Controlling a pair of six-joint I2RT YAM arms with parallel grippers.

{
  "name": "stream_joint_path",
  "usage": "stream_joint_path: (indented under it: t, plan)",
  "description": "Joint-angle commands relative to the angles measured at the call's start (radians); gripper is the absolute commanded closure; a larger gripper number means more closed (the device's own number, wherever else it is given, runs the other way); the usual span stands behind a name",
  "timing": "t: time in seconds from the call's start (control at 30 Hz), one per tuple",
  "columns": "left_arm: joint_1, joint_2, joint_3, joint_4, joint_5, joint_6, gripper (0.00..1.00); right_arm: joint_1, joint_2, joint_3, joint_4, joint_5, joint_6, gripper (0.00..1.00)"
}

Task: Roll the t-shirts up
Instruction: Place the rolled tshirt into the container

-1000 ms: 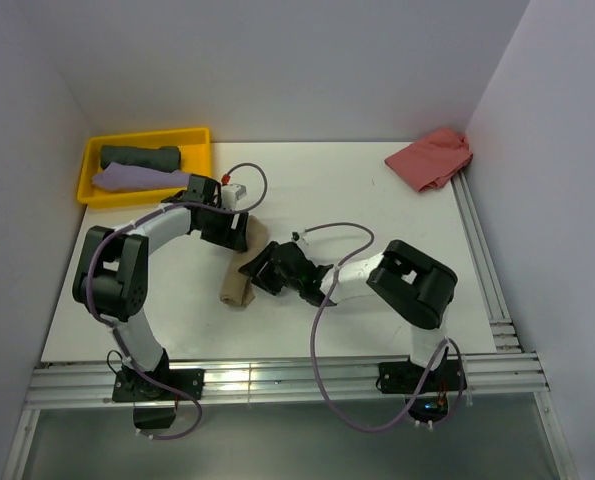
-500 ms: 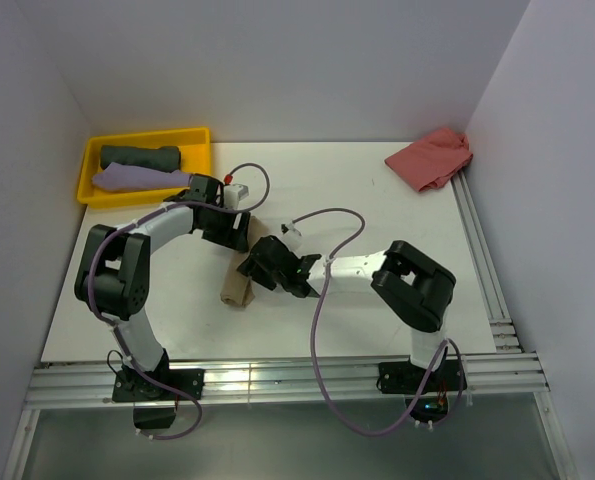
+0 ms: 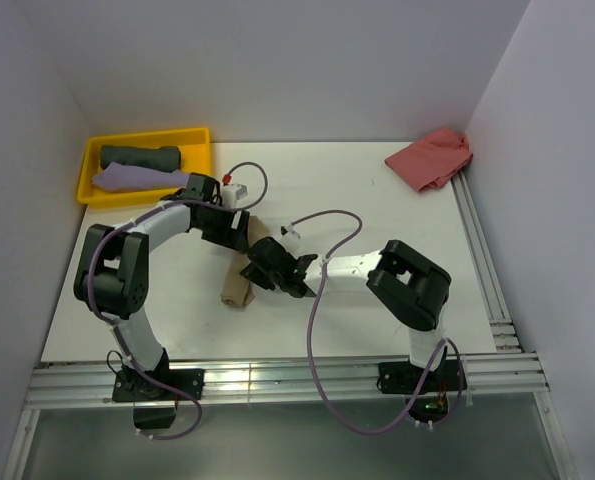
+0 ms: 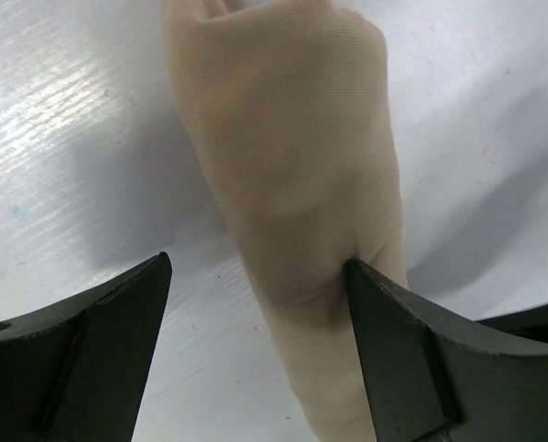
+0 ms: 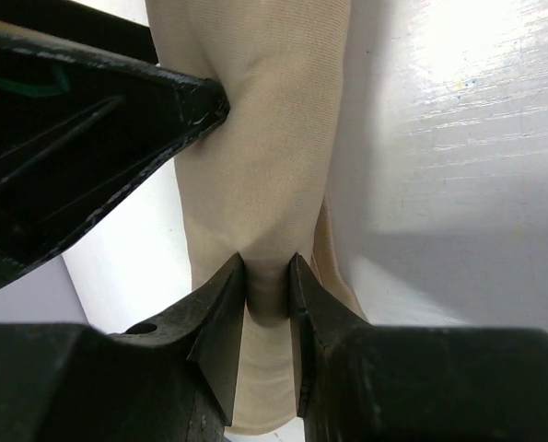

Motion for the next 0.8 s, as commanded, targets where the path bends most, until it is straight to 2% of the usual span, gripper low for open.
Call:
stream_joint_path:
  t: [0.0, 0.47, 0.77]
  plan:
    - [0.029, -0.003, 0.021, -0.063, 0.133, 0.035, 0.17, -0.01, 0.034, -0.011, -0.094, 0.028, -0.004, 0.79]
    - [0.074, 0.05, 0.024, -0.126, 0.38, 0.101, 0.16, -0.035, 0.02, -0.082, -0.037, -0.015, 0.016, 0.83]
    - [0.069, 0.147, 0.057, -0.128, 0.393, 0.089, 0.18, -0.036, 0.023, -0.088, -0.037, -0.021, 0.01, 0.84]
